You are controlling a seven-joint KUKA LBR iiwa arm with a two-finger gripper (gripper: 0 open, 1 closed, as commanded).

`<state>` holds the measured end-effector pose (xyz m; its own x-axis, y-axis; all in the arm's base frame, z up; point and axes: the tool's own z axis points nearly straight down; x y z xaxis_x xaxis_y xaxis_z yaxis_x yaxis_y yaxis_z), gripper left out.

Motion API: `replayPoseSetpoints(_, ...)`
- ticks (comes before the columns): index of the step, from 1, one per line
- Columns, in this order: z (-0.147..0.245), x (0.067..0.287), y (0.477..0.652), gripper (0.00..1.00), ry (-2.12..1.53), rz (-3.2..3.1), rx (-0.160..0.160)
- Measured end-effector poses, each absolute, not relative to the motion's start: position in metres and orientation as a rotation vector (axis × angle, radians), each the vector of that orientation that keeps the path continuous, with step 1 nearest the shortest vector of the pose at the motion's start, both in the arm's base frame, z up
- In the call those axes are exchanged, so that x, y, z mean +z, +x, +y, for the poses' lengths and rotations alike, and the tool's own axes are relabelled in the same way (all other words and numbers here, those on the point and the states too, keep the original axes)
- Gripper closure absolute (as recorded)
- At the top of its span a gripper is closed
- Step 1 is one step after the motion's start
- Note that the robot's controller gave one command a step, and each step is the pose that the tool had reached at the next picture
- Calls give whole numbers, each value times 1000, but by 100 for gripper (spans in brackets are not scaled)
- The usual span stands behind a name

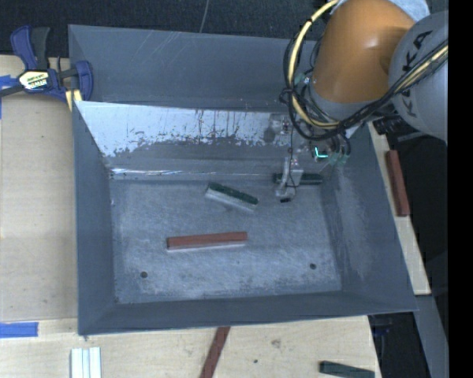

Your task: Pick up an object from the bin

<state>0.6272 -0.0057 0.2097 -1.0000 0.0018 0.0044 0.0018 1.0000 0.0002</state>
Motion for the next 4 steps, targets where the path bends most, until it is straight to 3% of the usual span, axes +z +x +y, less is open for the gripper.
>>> replayPoseSetpoints(1,-6,215,629,0,-3,-3146,0)
replayPoseSetpoints(2,16,172,605,0,97,-3149,2)
replayPoseSetpoints(3,42,106,608,0,257,-3139,0)
replayPoseSetpoints(4,47,71,606,100,60,-3146,-1)
